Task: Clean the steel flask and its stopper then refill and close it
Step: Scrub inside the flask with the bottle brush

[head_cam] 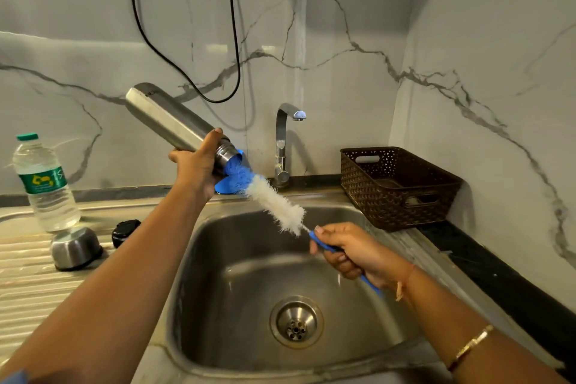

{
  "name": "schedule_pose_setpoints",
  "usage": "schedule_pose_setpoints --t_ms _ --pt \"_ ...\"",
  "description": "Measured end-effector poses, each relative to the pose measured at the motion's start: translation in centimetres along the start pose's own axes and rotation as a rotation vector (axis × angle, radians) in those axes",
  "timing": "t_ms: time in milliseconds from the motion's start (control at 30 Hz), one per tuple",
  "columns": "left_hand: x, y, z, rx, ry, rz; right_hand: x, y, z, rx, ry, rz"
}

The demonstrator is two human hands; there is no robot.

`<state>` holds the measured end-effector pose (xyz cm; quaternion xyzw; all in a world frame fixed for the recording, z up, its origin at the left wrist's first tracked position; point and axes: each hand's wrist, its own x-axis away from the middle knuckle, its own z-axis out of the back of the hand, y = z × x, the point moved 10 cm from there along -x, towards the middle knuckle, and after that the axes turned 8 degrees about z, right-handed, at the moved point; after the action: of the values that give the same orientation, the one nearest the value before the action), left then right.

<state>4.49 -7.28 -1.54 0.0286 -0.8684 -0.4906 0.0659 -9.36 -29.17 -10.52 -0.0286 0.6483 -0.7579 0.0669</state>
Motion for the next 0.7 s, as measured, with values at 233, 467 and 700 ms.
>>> schedule_pose_setpoints --t_ms 233,467,700 --pt "-0.2 0.2 0.7 0.018 0.046 0.009 1.9 -5.2 0.6 1.461 0.434 0.627" --pt "-1.1 2.4 3.3 0.058 0.126 -0.035 1.7 2.2 3.2 0.033 -0.025 -0.048" --pt "-0.7 1.8 3.2 -0.041 0.083 -0.036 0.6 2.3 6.0 0.590 0.259 0.058"
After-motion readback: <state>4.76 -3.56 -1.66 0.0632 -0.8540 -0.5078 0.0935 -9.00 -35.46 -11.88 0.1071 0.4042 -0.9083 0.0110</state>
